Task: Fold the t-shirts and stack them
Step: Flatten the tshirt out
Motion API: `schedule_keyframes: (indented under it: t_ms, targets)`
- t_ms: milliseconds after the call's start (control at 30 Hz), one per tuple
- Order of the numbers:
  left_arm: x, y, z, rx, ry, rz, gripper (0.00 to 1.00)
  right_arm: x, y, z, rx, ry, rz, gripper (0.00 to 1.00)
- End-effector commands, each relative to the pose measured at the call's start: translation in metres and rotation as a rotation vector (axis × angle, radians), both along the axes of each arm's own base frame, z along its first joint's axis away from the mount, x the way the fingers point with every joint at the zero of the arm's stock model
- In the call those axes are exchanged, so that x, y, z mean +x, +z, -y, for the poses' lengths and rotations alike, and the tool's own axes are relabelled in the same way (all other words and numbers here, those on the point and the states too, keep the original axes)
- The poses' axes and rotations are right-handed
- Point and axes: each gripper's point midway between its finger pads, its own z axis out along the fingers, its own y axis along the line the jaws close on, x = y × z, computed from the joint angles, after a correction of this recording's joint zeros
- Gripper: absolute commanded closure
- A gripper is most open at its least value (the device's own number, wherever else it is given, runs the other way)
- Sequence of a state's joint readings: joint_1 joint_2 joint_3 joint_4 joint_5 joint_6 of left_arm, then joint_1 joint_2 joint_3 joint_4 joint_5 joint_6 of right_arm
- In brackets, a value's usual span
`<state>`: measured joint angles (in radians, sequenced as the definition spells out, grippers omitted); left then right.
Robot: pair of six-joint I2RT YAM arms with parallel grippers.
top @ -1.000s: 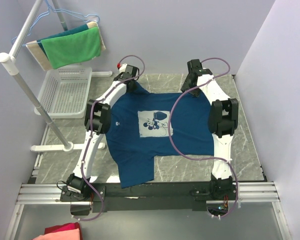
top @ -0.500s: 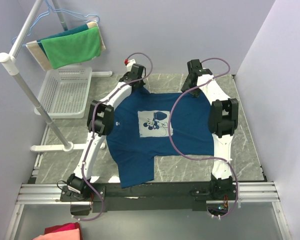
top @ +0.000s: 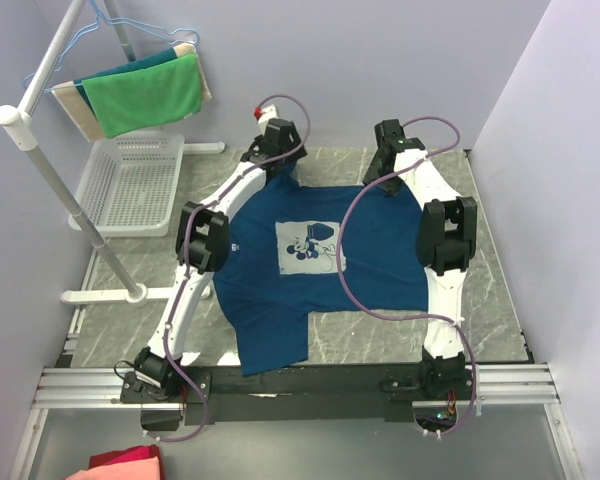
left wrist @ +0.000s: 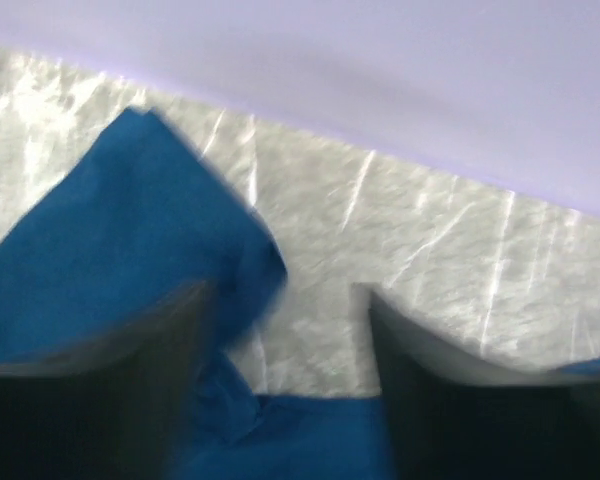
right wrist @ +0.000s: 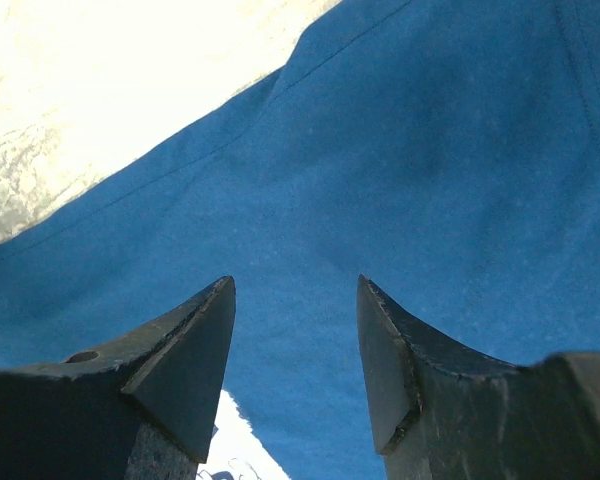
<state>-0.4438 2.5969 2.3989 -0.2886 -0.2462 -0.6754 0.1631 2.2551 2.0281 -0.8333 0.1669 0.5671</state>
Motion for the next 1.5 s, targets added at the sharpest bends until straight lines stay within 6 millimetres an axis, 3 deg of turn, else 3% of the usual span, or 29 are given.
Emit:
schedule_keyframes:
  t_ms: [0,167,300,500,700,867,1033,1233,1467]
  targets:
    - [0.027,0.062,-0.009,-0.18,0.015,0.143,0.16,-0.004,0.016,0.004,0.019,0.004,0.022,0.41]
    - [0.034,0.06,-0.049,-0.196,0.075,0.124,0.11,-0.008,0.012,0.015,0.007,-0.032,0.002,0.39]
    - [0.02,0.038,-0.058,-0.121,0.065,0.037,0.11,-0.004,0.01,0.029,-0.026,-0.092,-0.022,0.37]
    - [0.002,-0.011,-0.059,-0.069,0.031,-0.096,0.13,0.01,0.008,0.036,0.012,-0.123,-0.004,0.34]
    - [0.0,-0.027,-0.081,0.035,0.122,-0.14,0.13,0.012,-0.007,0.044,0.06,-0.162,-0.034,0.34]
    - [-0.005,-0.046,-0.103,0.141,0.194,-0.173,0.13,0.009,-0.024,0.037,0.133,-0.18,-0.062,0.34]
    - [-0.013,-0.079,-0.12,0.233,0.244,-0.236,0.13,0.007,-0.035,0.023,0.207,-0.177,-0.082,0.34]
    - [-0.009,-0.086,-0.135,0.284,0.292,-0.24,0.13,0.01,-0.038,0.013,0.268,-0.17,-0.094,0.34]
    - [-0.001,-0.073,-0.153,0.353,0.358,-0.195,0.12,0.013,-0.039,0.007,0.303,-0.171,-0.095,0.34]
